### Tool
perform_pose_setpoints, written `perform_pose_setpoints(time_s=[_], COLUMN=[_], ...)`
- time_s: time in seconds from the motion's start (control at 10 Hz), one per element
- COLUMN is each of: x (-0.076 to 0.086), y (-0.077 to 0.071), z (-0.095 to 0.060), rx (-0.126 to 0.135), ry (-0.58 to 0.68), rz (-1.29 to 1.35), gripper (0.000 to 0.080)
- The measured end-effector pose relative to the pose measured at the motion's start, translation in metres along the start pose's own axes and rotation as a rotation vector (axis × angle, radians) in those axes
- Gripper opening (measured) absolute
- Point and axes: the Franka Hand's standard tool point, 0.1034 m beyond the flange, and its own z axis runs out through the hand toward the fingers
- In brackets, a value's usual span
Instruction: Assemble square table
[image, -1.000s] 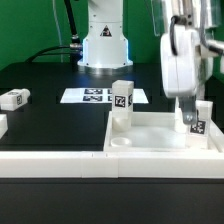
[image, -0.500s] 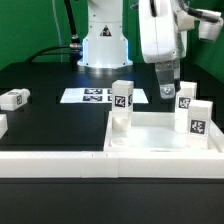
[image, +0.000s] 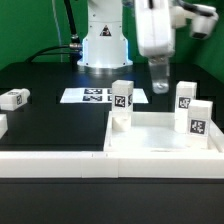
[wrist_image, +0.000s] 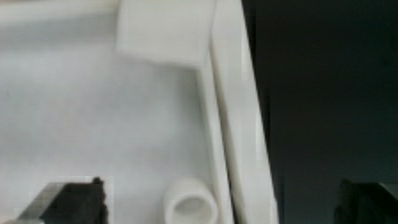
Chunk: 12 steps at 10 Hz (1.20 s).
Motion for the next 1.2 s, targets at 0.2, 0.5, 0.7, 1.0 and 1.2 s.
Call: perform_pose_setpoints(time_s=[0.2, 0.5, 0.7, 1.0, 1.2], x=[0.028, 0.026, 0.029, 0.1, 0.131], y=[0.009, 0.01, 0.01, 0.039, 0.053], z=[-0.02, -0.017, -0.018, -0.031, -0.033], rx=[0.013, 0.008, 0.012, 0.015, -0.013], ry=[0.002, 0.004, 0.009, 0.06, 0.067], rz=[-0.023, -0.214, -0.368, -0.747, -0.961], gripper=[0.0649, 0.0649, 0.0649, 0.0649, 0.0649])
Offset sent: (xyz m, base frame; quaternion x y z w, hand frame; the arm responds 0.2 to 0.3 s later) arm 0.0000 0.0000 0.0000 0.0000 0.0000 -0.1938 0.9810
